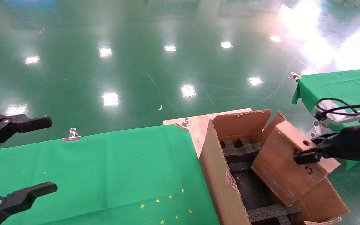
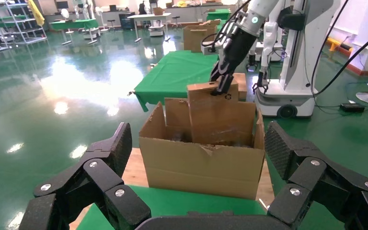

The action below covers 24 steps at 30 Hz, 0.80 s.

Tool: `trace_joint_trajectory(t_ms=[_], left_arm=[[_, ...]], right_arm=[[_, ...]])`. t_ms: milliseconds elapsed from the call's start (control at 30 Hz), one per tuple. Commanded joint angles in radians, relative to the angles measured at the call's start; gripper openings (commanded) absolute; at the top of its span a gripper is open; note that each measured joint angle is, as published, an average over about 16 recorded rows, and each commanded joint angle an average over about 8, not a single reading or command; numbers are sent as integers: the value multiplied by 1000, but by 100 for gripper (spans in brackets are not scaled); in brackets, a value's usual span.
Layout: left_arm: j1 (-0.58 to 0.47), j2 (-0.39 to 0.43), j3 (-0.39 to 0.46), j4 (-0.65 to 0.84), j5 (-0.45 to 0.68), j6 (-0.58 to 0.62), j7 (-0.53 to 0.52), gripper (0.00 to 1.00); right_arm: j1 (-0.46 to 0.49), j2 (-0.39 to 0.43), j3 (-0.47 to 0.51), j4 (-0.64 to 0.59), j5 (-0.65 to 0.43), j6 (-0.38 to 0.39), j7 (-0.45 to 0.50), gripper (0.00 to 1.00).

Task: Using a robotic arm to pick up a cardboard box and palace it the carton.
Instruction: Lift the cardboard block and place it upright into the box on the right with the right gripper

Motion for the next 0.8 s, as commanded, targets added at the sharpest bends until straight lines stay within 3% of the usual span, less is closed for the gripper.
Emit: trace_joint_trajectory(t_ms=[33,300,433,567,800], left_arm=[[0,0,0,0,0,0,0,100],[0,0,0,0,0,0,0,100],[0,0,0,0,0,0,0,100],[0,0,0,0,0,0,0,100],[0,0,0,0,0,0,0,100]], right_arm=[[-6,-6,-8,7,-38,26,81,0],[-30,-63,-40,17,-208,53,420,0],[-52,-93,-54,22,-270,75,545,0],[-76,-114,-64,24,-299,100,614,0],[-117,-135,-79,26,-322,148,650,0]])
